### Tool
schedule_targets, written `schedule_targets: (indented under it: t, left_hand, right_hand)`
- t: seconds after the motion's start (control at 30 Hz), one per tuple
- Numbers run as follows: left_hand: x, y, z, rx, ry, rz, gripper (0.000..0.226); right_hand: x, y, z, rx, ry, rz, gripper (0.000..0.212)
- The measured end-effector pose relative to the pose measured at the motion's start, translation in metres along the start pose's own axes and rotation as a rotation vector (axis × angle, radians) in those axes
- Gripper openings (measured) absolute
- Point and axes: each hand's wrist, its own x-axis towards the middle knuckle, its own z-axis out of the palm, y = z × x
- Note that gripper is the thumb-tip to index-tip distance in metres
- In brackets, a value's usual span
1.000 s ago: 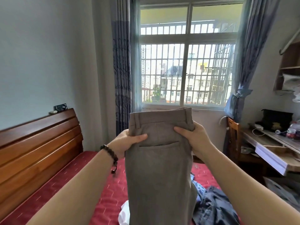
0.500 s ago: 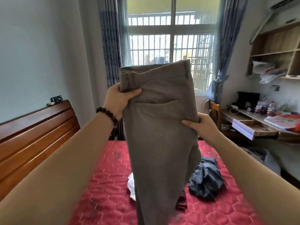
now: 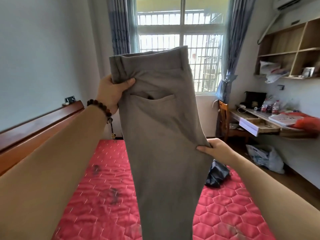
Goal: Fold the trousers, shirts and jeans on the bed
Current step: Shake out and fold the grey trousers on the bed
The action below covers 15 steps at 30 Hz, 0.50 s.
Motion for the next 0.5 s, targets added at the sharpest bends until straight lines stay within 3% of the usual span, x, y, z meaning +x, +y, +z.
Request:
schedule_targets:
  t: [0.13, 0.23, 0.3, 0.37, 0.43, 0.5]
  left_hand:
    - [-0.029, -0.004, 0.01, -0.01, -0.028, -0.057, 0.024]
    - [-0.05, -0.015, 0.025, 0.065, -0.093, -0.083, 0.017]
    - [-0.061, -0.015, 0.023, 0.065, -0.064, -0.075, 0.012]
    - [-0.074, -0.015, 0.011, -0.029, -0.04, -0.069, 0.009]
    - [-0.098, -0.026, -0.001, -0.046, -0.146, -0.14, 0.021]
    - [-0.126, -0.041, -0.006, 0.089, -0.296, -0.294, 0.034]
  right_hand:
    - [-0.006, -0.064, -0.008, 0.257, -0.118, -0.012, 0.018]
    - [-0.001, -0.119, -0.007, 0.473, 0.113, -0.087, 0.03]
    - [-0.003, -0.137, -0.005, 0.554, 0.234, -0.142, 0.013]
    - [-0.012, -0.141, 0.001, 0.655, 0.251, -0.159, 0.003]
    - [-0.022, -0.138, 0.007, 0.718, 0.24, -0.153, 0.005]
    - [-0.029, -0.134, 0.012, 0.715, 0.232, -0.145, 0.007]
